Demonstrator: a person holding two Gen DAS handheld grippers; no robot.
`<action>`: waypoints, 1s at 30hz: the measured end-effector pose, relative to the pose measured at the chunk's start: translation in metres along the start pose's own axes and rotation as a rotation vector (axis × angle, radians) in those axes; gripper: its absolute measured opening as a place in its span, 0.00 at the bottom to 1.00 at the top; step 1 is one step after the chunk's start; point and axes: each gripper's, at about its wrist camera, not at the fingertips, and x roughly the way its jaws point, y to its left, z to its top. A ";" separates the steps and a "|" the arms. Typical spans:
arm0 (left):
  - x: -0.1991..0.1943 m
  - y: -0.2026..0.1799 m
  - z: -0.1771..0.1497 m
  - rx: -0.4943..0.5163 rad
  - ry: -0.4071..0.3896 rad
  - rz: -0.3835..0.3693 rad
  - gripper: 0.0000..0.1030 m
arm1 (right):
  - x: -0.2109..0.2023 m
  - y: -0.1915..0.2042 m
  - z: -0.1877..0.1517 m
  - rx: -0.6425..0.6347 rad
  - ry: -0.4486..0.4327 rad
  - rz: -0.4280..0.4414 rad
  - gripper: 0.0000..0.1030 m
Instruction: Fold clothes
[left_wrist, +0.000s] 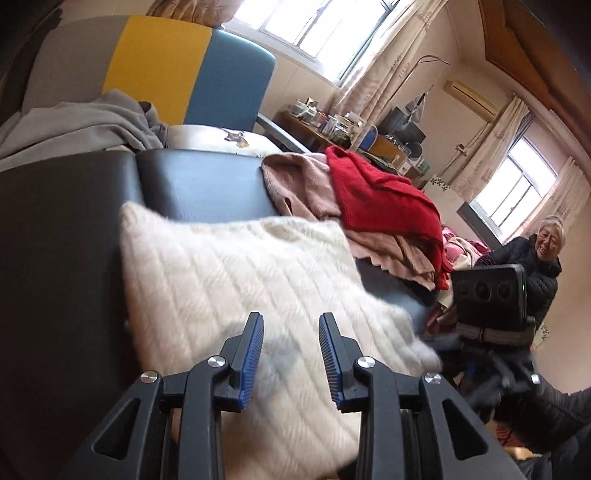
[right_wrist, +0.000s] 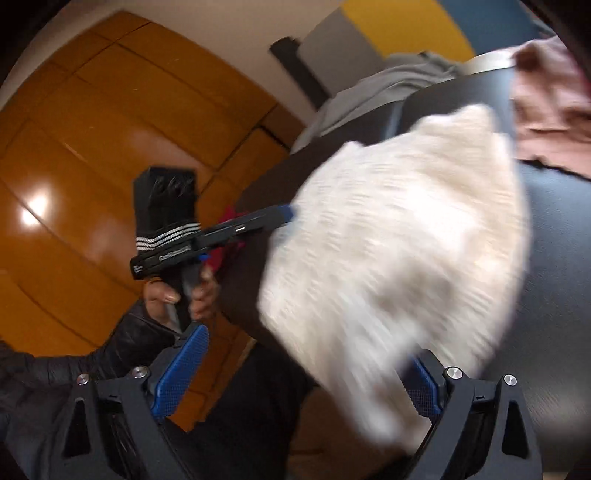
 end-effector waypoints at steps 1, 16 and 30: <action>0.006 -0.005 0.002 0.006 0.002 -0.005 0.30 | 0.013 -0.003 0.003 0.032 0.053 0.091 0.96; 0.032 -0.016 -0.023 0.103 0.032 0.040 0.32 | -0.005 -0.025 -0.046 0.090 0.284 0.030 0.70; -0.007 -0.024 -0.034 0.006 -0.093 0.064 0.41 | 0.009 -0.047 0.049 0.131 -0.085 -0.282 1.00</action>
